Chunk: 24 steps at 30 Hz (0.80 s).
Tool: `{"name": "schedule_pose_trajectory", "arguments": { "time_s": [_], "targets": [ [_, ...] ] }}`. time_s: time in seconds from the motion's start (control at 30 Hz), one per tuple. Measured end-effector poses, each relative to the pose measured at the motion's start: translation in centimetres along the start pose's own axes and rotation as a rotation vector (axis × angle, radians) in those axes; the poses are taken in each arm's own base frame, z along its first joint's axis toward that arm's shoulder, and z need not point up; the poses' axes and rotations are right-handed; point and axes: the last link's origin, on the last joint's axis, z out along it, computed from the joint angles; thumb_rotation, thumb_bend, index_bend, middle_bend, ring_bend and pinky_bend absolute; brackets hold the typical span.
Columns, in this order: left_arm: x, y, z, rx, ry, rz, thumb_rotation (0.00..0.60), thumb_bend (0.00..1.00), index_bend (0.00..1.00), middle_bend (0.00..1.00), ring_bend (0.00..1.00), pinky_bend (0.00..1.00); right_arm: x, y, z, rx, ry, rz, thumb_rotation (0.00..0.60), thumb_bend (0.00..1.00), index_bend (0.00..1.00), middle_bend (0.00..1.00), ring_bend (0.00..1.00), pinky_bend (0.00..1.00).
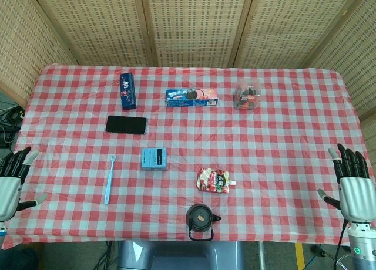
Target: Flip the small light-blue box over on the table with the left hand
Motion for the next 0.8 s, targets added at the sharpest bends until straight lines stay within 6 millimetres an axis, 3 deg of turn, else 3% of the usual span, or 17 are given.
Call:
{"name": "schedule_pose_trajectory", "arguments": {
  "time_s": [0.4,0.6,0.8],
  "targets": [
    [-0.5,0.8,0.9,-0.028,-0.028,-0.008,0.600,0.00,0.00,0.00,0.00,0.00,0.1,0.2,0.0,-0.008,-0.005,0.005,0.600,0.00,0.01,0.00,0.00,0.00],
    [-1.4,4.0,4.1,-0.151,-0.087,-0.029,0.600,0.00,0.00,0.00,0.00,0.00,0.3,0.6,0.3,-0.026,-0.003,0.009,0.600,0.00,0.02,0.00,0.00,0.00],
    [-3.2,9.6,9.4,-0.334,-0.198,-0.041,0.600,0.00,0.00,0.00,0.00,0.00,0.2,1.1,0.7,-0.052,-0.010,0.002,0.600,0.00,0.02,0.00,0.00,0.00]
  ]
}}
